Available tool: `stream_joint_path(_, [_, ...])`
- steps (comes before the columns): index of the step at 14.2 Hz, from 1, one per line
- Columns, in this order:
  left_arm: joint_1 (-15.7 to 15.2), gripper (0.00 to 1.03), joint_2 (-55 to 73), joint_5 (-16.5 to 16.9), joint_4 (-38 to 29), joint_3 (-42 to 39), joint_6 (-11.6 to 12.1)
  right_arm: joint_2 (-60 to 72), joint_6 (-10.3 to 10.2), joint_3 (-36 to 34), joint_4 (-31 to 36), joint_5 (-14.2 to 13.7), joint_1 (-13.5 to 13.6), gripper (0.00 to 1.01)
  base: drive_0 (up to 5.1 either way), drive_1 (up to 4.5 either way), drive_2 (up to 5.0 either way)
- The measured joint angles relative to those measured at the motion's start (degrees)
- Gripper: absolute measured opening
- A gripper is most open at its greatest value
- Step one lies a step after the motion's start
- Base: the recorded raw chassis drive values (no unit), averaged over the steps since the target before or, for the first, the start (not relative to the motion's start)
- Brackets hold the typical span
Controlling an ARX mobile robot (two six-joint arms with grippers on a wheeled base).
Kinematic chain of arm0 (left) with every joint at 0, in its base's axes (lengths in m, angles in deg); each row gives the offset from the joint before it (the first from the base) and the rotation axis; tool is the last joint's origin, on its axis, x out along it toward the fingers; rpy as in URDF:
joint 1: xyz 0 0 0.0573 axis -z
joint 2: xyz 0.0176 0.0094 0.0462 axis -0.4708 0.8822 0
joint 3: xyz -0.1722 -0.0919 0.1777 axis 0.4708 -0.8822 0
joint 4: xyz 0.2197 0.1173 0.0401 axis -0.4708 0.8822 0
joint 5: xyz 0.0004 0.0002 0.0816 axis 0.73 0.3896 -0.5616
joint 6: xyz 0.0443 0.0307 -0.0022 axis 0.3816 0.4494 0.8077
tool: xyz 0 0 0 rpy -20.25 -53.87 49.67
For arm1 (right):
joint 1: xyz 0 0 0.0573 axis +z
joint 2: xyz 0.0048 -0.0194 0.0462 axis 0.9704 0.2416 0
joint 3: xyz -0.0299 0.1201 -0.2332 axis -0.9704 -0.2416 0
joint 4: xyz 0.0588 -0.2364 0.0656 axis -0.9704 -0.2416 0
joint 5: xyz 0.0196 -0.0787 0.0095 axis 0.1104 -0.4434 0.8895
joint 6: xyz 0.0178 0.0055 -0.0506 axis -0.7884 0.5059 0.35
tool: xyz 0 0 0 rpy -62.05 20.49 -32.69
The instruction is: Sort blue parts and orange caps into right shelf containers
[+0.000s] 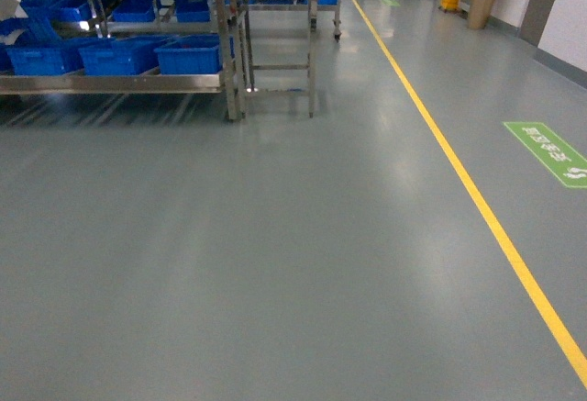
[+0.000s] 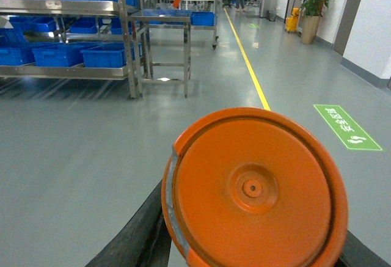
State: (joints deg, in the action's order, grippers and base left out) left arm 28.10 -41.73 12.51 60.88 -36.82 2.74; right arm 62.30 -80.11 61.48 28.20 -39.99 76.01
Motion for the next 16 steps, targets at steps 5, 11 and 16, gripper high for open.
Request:
stream_joint_path(5, [0.0,0.43,0.0,0.0,-0.1,0.0,0.0,0.0,0.0,0.0,0.1,0.0,0.0,0.44,0.1,4.24,-4.1])
stream_joint_path(11, [0.0,0.43,0.0,0.0,-0.1,0.0,0.0,0.0,0.0,0.0,0.2,0.0,0.0,0.43,0.0,4.18,-4.1])
stream_joint_path(16, [0.0,0.43,0.0,0.0,-0.1,0.0,0.0,0.0,0.0,0.0,0.0,0.0,0.0,0.43,0.0,4.15,-4.2])
